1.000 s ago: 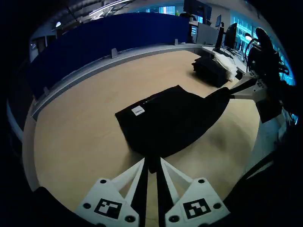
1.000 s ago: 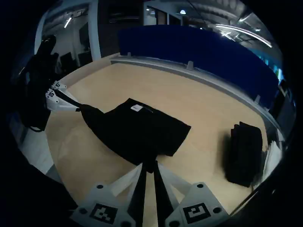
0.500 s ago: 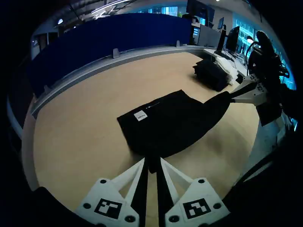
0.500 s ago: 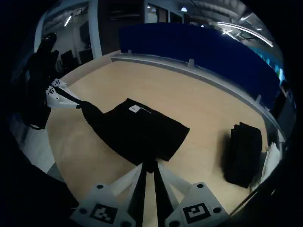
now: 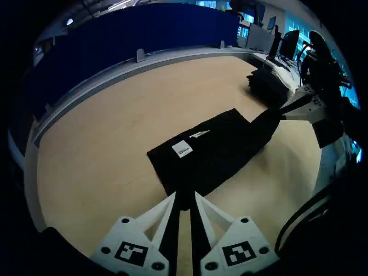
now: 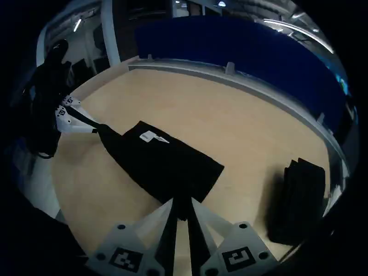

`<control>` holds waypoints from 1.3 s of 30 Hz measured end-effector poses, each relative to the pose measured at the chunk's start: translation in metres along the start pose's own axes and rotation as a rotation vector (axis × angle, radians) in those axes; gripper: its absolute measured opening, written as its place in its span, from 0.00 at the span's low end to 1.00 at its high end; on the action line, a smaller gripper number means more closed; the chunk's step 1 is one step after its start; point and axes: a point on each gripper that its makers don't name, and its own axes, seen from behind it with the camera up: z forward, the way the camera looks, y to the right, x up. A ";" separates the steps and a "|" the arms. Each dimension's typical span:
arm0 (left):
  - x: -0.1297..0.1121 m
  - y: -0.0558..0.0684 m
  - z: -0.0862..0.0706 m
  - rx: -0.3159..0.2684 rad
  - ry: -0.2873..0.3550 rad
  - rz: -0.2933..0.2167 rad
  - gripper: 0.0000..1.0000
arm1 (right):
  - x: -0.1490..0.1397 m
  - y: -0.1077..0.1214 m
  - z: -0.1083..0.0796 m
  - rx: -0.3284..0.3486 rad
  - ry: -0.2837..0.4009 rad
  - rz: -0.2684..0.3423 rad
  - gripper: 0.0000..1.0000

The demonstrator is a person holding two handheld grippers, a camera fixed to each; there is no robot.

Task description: Fold towel

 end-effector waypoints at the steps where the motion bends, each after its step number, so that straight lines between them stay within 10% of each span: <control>1: 0.000 -0.002 0.005 0.000 -0.006 0.000 0.13 | 0.001 0.003 0.004 0.000 -0.005 0.005 0.13; 21: -0.005 -0.021 0.057 -0.007 -0.073 -0.013 0.22 | -0.005 0.028 0.048 -0.022 -0.053 0.048 0.13; 39: 0.003 -0.054 0.078 0.104 -0.073 0.032 0.51 | -0.003 0.054 0.073 -0.132 -0.044 0.053 0.42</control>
